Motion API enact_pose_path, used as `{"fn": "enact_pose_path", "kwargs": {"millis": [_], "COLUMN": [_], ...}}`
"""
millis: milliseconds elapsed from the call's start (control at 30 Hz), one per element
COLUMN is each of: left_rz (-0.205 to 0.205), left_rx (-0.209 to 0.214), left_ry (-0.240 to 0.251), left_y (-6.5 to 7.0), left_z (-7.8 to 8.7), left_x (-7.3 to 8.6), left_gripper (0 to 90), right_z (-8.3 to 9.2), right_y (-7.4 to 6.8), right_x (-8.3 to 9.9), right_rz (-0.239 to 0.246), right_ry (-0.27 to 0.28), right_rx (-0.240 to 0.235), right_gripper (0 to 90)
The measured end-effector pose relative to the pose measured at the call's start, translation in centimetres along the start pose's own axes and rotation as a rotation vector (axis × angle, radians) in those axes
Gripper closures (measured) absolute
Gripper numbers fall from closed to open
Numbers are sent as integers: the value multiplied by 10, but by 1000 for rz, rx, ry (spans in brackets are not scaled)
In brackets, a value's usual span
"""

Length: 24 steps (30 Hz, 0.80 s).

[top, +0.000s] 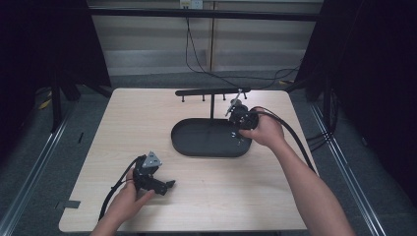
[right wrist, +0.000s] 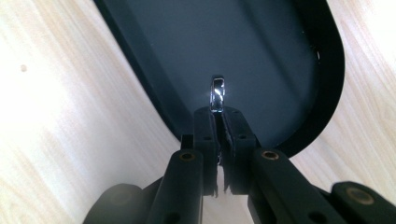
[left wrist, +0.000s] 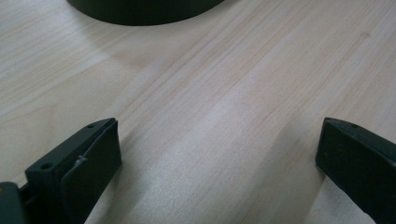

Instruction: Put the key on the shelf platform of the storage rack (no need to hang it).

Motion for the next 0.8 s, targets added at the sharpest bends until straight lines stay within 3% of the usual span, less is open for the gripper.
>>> {"fn": "enact_pose_path", "kwargs": {"millis": [200, 500, 800], "left_rz": [0, 3, 1], "left_rx": [-4, -2, -2], "left_ry": [0, 0, 1], "left_y": [0, 0, 0], "left_z": [0, 0, 0], "left_x": [0, 0, 0], "left_gripper": [0, 0, 0], "right_z": [-6, -18, -31], "right_y": [3, 7, 14], "right_x": [-5, -19, -22], "right_rz": [-2, 61, 81], "right_ry": [-16, -39, -31], "right_rx": [12, 48, 72], "right_gripper": [858, 858, 858]}}
Point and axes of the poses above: each handheld gripper's, and its own axes: z roughly backward along the jaws, x roughly out of its underside, y roughly to its right, the point moved 4 cm from there along -z, roughly forward along the jaws, and after that the axes turned 12 degrees about z, right-handed, at the moved point
